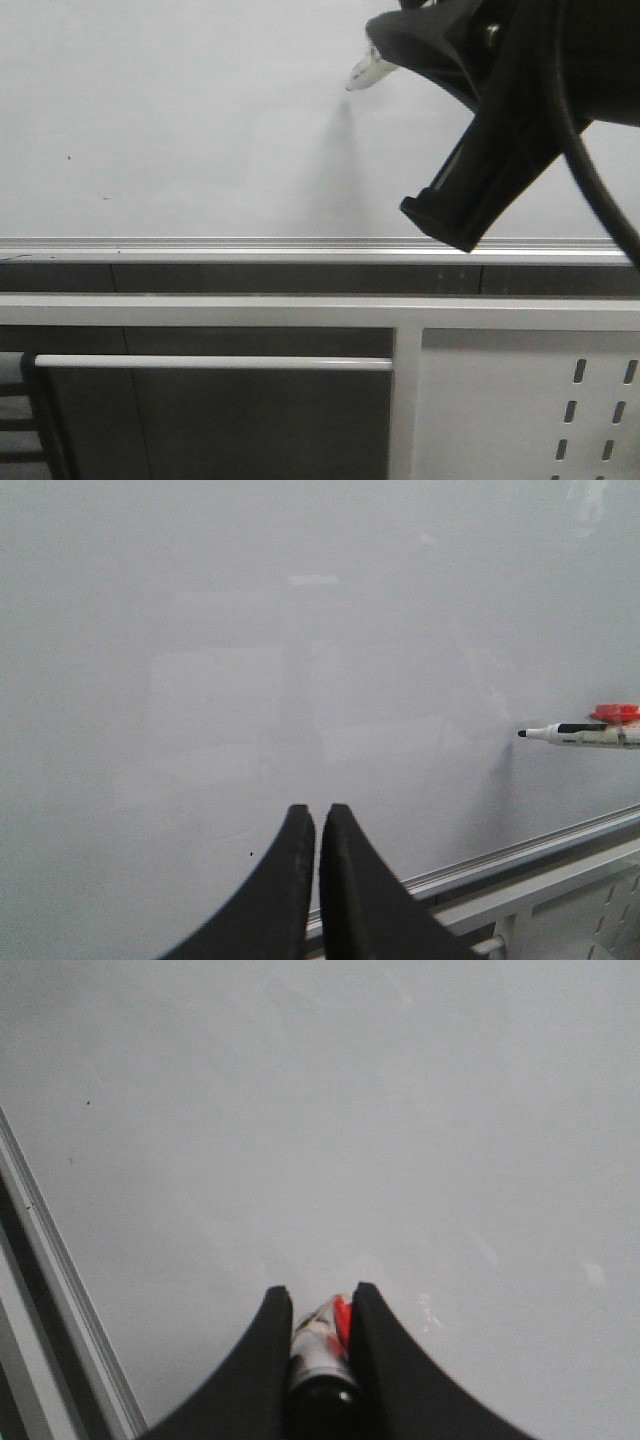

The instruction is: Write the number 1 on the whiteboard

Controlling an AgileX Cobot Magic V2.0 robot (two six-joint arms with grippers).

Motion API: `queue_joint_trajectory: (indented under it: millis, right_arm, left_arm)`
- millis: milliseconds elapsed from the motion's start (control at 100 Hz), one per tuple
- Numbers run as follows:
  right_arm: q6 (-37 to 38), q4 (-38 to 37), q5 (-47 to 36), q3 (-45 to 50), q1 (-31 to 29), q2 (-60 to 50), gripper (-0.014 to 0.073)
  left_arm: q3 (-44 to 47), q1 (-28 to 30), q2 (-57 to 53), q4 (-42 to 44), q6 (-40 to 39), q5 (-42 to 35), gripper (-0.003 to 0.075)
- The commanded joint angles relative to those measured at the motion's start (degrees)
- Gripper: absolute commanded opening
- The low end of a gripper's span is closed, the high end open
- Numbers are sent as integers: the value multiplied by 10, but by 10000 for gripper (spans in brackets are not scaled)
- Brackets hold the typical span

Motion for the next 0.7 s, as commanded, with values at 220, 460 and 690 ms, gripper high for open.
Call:
queue_joint_trajectory:
  millis: [220,460,690]
  right_arm:
    - [24,-12,-48,-16,-31,-1,-50]
    - [41,-34,-47,-16,-32,13,-50]
    - [41,-31,-70,-17,-32,26,-50]
  left_arm:
    - [-16,-6,2,-1,-1,-43,-18]
    - [-15,-6,2,-1,-1,-43,-18]
    - [-14,-6,2,-1,-1,-42,-18]
